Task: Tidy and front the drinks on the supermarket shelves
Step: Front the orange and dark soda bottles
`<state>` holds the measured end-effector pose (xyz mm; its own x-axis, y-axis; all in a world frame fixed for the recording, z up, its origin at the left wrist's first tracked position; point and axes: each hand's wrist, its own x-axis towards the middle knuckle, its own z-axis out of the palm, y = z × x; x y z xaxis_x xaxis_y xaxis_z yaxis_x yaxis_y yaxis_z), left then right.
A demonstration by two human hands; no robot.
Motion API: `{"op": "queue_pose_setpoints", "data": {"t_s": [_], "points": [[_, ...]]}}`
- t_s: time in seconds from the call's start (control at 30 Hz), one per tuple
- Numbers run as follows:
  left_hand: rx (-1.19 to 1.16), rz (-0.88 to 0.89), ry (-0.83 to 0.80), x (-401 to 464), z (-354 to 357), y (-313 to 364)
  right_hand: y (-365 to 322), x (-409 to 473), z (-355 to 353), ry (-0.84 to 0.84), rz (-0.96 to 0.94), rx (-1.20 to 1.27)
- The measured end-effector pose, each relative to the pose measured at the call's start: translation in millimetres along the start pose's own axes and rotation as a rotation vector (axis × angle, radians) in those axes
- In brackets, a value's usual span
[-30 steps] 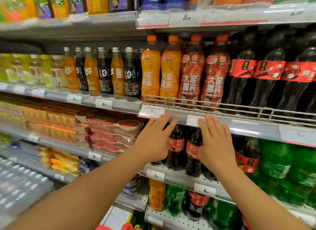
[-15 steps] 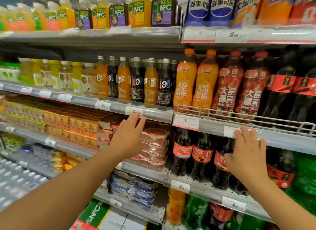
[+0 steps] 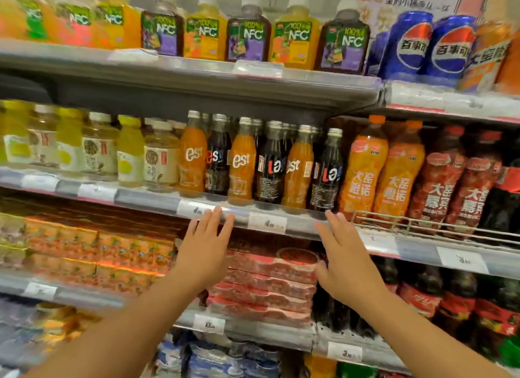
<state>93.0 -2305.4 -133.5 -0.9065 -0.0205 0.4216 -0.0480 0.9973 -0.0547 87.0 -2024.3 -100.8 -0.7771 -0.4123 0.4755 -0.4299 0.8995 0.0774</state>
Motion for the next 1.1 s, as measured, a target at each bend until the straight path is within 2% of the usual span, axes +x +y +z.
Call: {"op": "queue_pose_setpoints", "data": {"t_s": [0.2, 0.4, 0.5, 0.57, 0.7, 0.87, 1.1], "points": [[-0.023, 0.010, -0.015, 0.6, 7.4, -6.7, -17.2, 28.0, 10.5, -0.048, 0.087, -0.065], [-0.079, 0.045, -0.028, 2.3, -18.1, -11.6, -15.3, 27.9, 37.6, -0.024, 0.073, -0.140], [-0.193, 0.028, 0.093, 13.8, -51.3, -16.7, -17.8, 27.7, 42.0, 0.038, 0.071, -0.111], [-0.231, 0.045, 0.209, 31.0, -77.2, -23.3, -18.2, 27.7, 43.6, 0.018, 0.079, -0.112], [-0.186, 0.031, 0.359, 79.7, -124.6, -41.8, -17.8, 27.8, 44.9, 0.042, 0.087, -0.121], [-0.087, 0.037, 0.390, 127.1, -139.4, -65.8, -20.5, 27.5, 45.9, 0.003, 0.136, -0.167], [-0.053, 0.157, 0.387, 160.6, -137.6, -81.4, -30.4, 30.8, 45.8, -0.059, 0.244, -0.139]]}}
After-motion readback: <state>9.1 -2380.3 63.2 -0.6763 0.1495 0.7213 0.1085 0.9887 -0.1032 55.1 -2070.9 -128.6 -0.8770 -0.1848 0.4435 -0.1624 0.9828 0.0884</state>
